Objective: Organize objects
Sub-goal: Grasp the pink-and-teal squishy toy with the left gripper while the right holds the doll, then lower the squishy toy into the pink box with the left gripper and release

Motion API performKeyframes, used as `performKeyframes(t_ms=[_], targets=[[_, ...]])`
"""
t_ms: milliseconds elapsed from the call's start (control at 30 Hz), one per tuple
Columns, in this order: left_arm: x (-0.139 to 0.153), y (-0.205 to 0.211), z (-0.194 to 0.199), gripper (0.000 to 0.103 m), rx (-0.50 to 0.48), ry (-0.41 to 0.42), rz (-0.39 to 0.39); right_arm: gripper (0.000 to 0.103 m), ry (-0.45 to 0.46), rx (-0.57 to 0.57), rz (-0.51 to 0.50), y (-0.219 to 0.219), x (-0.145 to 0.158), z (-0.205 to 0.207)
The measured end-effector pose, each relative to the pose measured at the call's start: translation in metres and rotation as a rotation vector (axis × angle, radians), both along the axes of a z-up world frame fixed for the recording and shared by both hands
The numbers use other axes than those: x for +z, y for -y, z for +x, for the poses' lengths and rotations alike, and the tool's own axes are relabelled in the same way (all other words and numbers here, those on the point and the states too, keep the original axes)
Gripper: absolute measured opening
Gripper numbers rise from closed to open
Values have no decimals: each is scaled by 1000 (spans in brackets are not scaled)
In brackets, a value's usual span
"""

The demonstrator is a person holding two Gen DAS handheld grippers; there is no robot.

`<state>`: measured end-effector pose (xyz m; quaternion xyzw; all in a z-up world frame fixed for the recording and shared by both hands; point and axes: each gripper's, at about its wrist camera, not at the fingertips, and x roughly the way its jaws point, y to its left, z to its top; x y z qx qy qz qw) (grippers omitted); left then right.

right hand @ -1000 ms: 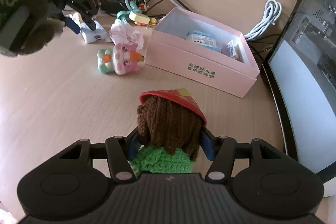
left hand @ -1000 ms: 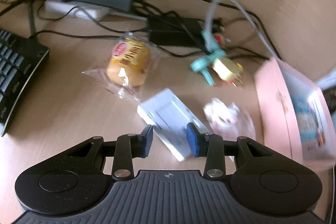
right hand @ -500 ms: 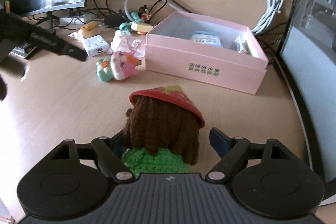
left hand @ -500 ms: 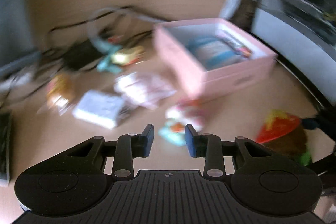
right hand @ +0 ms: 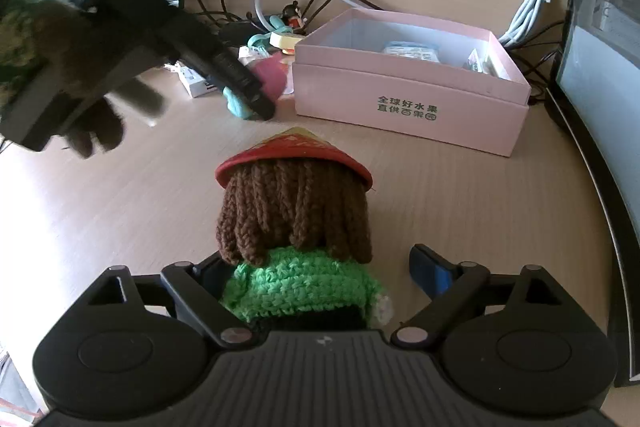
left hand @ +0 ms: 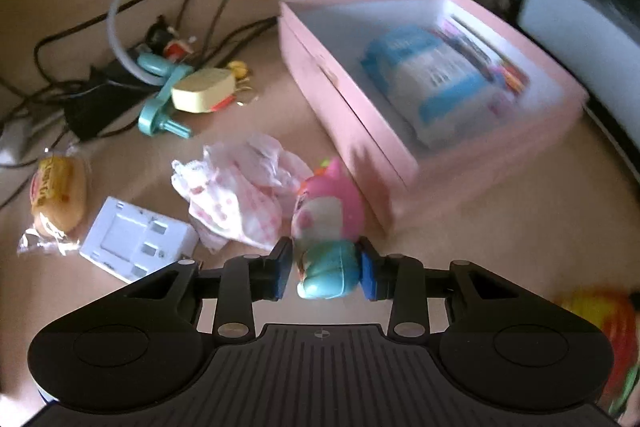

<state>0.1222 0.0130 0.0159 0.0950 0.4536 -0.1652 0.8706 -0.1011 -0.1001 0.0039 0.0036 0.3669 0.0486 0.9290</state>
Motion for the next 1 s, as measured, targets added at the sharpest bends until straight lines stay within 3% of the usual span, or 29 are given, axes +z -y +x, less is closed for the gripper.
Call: performKeyframes(t_ms=[167,333,367,467,600,833,1000], targets=[[8,7,-2,37,18,44,1,91,15,7,-11,2,9,-4],[12,5,-1,33,62,20,-48,91,36,34,-56,-4,19,-2],[12,3,-3,33,71,8,-59,89,42,39,-70,-5,20,-2],[14,-7,-18,32,90,-16,-101,66,31,76,-98,-14,21,1],[20,-28,-52,32,84,-29,-141,65,15,78,-162,-27,23,1],[22,-82,-107,32,123,-96,-283,64,-77,-28,-88,-33,45,-3],[29,-109,-142,32,80,-100,-348,63,-119,-144,45,-29,71,0]])
